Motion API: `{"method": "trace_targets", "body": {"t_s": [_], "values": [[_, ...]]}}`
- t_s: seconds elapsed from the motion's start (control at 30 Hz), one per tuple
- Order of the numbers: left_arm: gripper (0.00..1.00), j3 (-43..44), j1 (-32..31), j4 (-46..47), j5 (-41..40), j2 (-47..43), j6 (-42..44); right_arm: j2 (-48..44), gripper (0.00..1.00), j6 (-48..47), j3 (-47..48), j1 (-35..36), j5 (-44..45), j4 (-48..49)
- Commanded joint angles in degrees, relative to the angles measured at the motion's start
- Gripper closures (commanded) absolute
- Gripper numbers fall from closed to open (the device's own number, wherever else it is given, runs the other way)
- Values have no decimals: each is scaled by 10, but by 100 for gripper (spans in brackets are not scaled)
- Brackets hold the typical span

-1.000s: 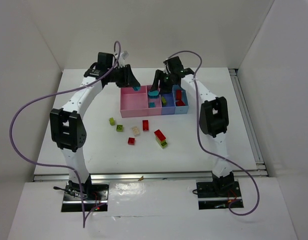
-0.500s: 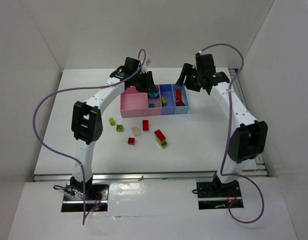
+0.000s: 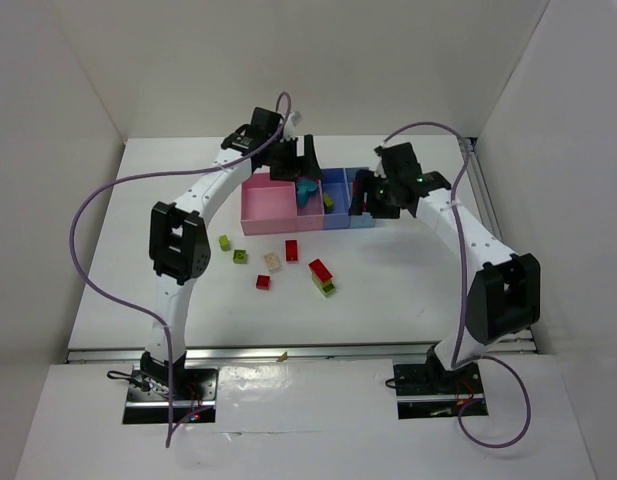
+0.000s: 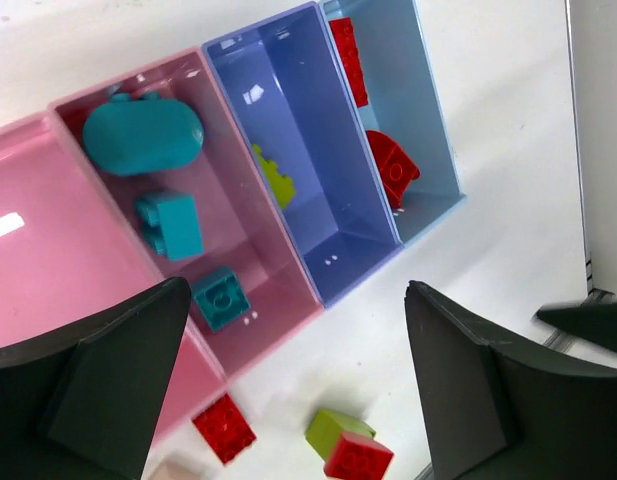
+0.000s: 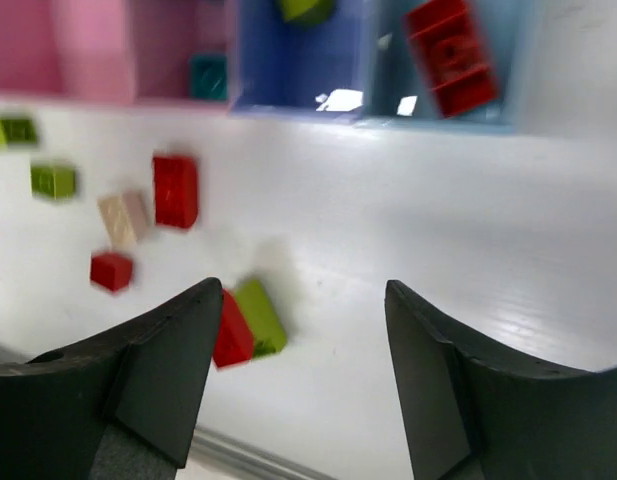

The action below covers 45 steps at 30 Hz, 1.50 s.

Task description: Sort the legos into containers by color

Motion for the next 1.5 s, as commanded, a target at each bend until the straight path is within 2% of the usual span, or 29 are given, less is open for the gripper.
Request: {"method": "trace_targets", "body": {"t_s": [0.0,0.1,0.2,0.3,0.4,0.53,0.6,0.77,1.07,1.2,1.33,1.43,1.47], "values": [[1,17,0,-42,-42,-69,12,-39,26,-88,-21,72,-34,11],[1,-11,22,-60,-86,-114,18,-15,15,-122,-21,140,-7,-3],[0,-48,53,-74,-96,-164,7,20,12,-133,-8,186,35,-16],[0,-84,72,-126,-133,-208,1,38,14,-132,11,226,68,-11],[0,-194,72,-145,-218,-272,-6,70,17,-99,27,247,96,6],[0,-305,78,-155,-277,-345,-31,138,18,-48,78,252,106,19],[0,-338,91,-155,-283,-369,-45,184,18,-23,112,252,113,13],[1,-433,91,-142,-272,-439,-82,240,18,-10,130,258,111,59],[2,-527,91,-110,-236,-491,-89,276,19,14,125,258,90,99],[3,-527,86,-110,-225,-484,-89,297,29,27,128,268,114,106],[3,-527,86,-110,-225,-479,-84,320,33,27,140,273,144,106],[3,-527,86,-110,-225,-479,-79,320,42,27,140,280,164,100],[3,-527,86,-110,-225,-479,-74,320,52,33,140,285,164,95]]}}
